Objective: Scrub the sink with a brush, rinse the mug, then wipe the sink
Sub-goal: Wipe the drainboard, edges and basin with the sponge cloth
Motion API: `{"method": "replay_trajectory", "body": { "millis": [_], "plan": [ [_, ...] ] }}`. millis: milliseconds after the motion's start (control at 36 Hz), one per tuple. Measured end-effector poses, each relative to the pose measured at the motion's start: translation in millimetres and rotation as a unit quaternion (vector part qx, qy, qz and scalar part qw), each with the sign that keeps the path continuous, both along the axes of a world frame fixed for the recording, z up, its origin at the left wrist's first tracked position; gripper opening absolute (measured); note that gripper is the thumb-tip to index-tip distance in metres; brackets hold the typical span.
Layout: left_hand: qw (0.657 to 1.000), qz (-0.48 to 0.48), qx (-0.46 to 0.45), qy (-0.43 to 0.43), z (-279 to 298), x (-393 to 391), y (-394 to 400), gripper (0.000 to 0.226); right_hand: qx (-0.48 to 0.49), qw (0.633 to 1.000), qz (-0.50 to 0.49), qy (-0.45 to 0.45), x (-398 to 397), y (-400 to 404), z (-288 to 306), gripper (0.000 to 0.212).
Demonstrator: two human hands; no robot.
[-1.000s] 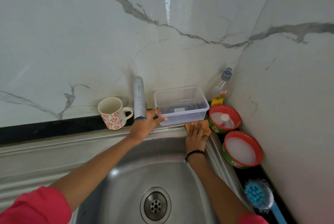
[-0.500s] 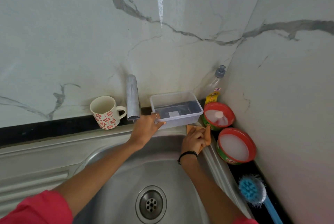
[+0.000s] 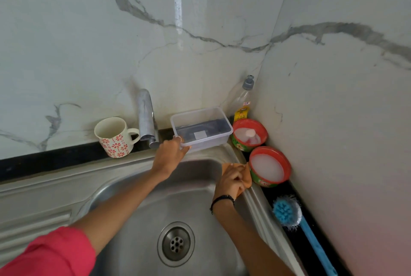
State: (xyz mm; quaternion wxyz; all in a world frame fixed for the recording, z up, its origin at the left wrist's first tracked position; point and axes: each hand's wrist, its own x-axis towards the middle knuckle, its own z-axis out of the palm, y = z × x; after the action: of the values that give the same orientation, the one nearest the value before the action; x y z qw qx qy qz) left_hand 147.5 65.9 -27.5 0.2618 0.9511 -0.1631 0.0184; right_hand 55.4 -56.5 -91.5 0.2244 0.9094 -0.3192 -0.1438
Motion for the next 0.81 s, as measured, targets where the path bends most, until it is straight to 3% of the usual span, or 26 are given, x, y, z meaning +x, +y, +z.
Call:
{"method": "replay_trajectory", "body": {
  "millis": [83, 167, 278, 361, 472, 583, 806],
  "plan": [
    [1.000, 0.000, -0.001, 0.021, 0.2, -3.5, -1.4, 0.040, 0.002, 1.000, -0.001, -0.004, -13.5, 1.8, -4.2, 0.056],
    [0.999, -0.025, -0.032, 0.032, 0.9, -9.1, -1.4, 0.062, 0.014, 0.999, -0.031, -0.020, -24.9, 1.2, 1.9, 0.057],
    [0.991, -0.026, -0.118, 0.055, -0.2, -37.8, -0.3, 0.089, 0.020, 1.000, 0.003, -0.011, -41.6, -2.8, 1.0, 0.049],
    [0.990, -0.047, -0.110, 0.078, -2.5, -64.9, 1.6, 0.100, 0.027, 0.999, 0.016, -0.015, -61.0, -1.1, 1.3, 0.049],
    [0.994, -0.037, -0.079, 0.067, 1.2, -86.2, 1.9, 0.096, 0.036, 0.999, 0.029, -0.022, -80.2, 2.2, 3.6, 0.046],
    [0.986, -0.111, -0.048, 0.115, -1.4, -129.4, -1.1, 0.090, 0.039, 0.999, 0.019, -0.012, -97.4, 1.7, 6.5, 0.051],
    [0.926, -0.258, 0.095, 0.261, -7.0, -219.6, 28.4, 0.094, 0.046, 0.999, -0.003, 0.004, -129.6, 0.4, 13.4, 0.042]
  ]
}}
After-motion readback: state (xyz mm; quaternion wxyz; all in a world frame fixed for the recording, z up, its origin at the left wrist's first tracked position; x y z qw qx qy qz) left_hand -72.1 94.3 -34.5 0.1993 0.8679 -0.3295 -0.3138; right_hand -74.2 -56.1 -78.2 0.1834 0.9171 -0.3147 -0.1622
